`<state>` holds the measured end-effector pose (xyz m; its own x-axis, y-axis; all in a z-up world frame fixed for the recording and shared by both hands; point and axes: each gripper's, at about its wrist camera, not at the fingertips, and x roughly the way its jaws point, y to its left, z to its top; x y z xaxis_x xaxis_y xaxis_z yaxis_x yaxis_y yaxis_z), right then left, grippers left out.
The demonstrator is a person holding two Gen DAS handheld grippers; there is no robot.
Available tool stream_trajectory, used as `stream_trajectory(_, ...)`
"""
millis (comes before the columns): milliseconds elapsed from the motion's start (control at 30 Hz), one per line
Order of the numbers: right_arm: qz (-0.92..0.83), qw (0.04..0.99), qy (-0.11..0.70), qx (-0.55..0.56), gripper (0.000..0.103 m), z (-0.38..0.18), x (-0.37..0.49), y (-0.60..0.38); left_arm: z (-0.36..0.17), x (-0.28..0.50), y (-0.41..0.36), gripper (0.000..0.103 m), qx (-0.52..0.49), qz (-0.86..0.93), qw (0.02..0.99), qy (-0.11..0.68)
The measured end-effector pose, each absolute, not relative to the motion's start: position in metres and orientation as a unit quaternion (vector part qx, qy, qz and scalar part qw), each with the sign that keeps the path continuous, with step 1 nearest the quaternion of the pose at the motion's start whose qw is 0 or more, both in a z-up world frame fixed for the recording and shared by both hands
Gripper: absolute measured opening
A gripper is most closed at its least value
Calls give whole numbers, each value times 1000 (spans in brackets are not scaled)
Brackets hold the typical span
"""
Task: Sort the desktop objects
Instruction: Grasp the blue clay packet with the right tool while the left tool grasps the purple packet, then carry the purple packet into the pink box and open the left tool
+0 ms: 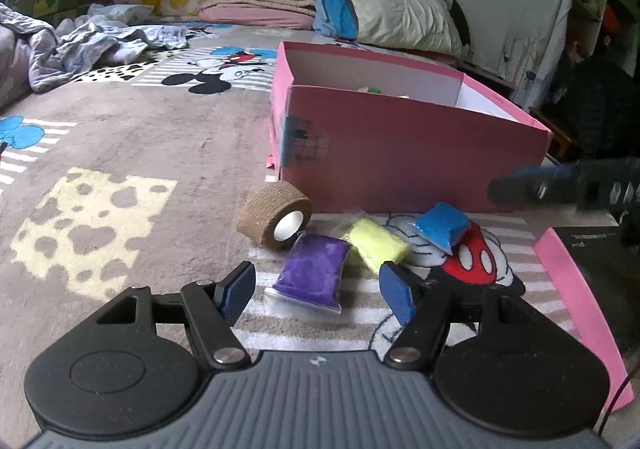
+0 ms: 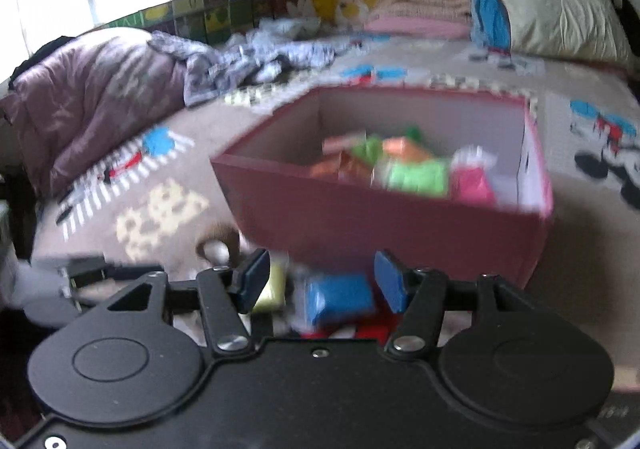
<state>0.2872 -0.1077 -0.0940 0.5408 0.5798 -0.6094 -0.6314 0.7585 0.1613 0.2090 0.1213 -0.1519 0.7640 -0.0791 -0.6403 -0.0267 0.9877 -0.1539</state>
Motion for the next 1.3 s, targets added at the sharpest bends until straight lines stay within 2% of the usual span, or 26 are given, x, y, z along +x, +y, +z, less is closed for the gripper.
stream_trajectory(200,334,871,351,-82,58,-120,289,-93,-159,220,120,68,-70,-27,933,351)
stream_trajectory(567,330,861,357,-149,66,-135,304,-72,-170,240,122,67,-67,-41,927,366)
stream_trajectory(633,331,861,359,-144,67,-137,307,-72,-173,243,121,63,-67,-43,925,371)
stream_trajectory(800,333,859,366,-131,66,-143,314,-73,-178,245,125,43,-78,-35,923,376)
stream_trajectory(833,333,859,367,-128,65,-144,315,-73,-178,244,125,42,-75,-34,924,375)
stream_trajectory(933,334,858,371,-121,52,-147,319,-73,-177,240,124,39,-70,-32,925,372)
stream_trajectory(1300,345,858,376,-63,32,-140,305,-93,-169,220,116,37,-66,-33,925,374)
